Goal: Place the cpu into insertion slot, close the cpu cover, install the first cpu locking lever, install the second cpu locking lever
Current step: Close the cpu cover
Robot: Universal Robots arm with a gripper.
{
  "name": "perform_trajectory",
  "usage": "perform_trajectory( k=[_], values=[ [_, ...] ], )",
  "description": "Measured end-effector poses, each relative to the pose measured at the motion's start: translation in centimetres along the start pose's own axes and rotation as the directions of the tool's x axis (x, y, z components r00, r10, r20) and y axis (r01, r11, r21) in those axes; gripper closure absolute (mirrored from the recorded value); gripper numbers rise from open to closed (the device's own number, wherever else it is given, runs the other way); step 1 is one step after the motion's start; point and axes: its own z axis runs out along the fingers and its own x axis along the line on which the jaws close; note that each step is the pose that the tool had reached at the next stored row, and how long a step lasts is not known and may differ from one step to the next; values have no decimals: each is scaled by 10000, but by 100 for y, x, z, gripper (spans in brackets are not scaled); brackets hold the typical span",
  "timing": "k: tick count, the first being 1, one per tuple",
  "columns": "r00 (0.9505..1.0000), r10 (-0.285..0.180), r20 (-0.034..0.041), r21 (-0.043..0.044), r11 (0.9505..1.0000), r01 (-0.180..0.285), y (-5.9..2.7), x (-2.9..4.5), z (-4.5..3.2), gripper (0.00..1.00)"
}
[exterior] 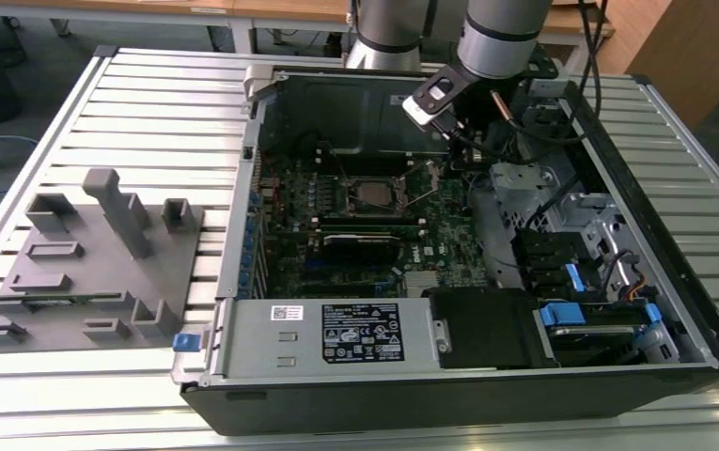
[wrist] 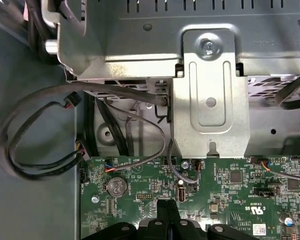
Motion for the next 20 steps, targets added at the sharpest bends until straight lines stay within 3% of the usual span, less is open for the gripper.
perform_trajectory(
  k=[10,20],
  values=[
    [10000,0,3,-17,10000,0,-87,4,19,89],
    [10000,-1,17,-46,10000,1,-313,30,21,89]
  ],
)
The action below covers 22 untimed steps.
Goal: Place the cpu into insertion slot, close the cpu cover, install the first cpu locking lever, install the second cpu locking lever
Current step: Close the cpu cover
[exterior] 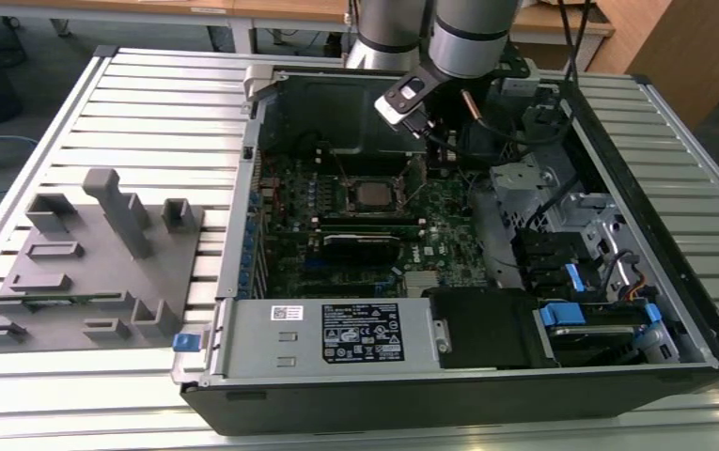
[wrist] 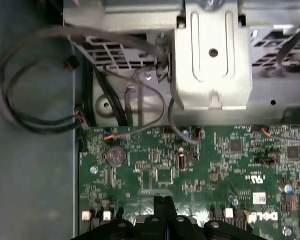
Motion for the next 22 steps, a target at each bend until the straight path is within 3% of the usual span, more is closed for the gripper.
perform_trajectory(
  k=[14,22],
  values=[
    [10000,1,6,0,10000,-1,-31,1,1,89],
    [10000,41,6,-1,10000,-41,-259,19,-3,89]
  ],
)
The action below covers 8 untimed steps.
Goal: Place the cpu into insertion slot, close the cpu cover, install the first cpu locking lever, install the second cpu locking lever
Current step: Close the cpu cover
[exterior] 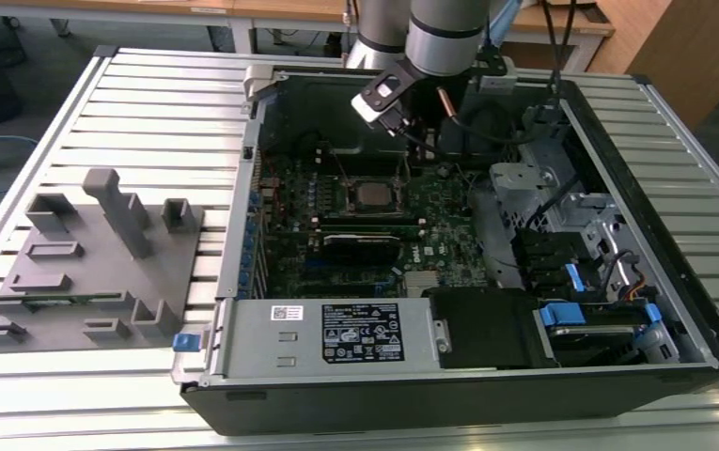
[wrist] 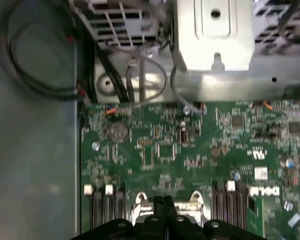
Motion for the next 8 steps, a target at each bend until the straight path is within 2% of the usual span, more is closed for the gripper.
perform_trajectory(
  k=[3,8],
  values=[
    [10000,33,3,0,10000,-33,-56,0,2,89],
    [10000,47,3,1,10000,-47,-73,0,3,89]
  ],
)
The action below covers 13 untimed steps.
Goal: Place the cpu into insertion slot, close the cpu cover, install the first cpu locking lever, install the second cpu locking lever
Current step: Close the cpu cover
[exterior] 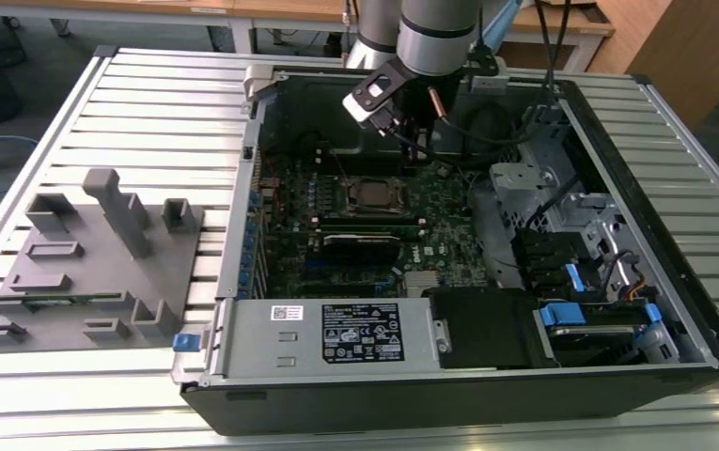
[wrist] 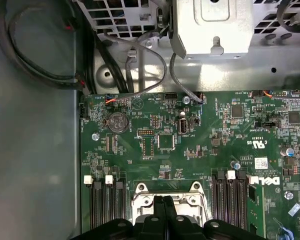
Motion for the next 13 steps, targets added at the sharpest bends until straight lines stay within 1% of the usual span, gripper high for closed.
perform_trajectory(
  k=[5,8,13],
  values=[
    [10000,1,0,0,10000,-1,-1,0,1,89],
    [10000,4,-19,15,10000,-4,-2,0,11,89],
    [10000,2,-17,20,10000,-2,-2,0,15,89]
  ],
)
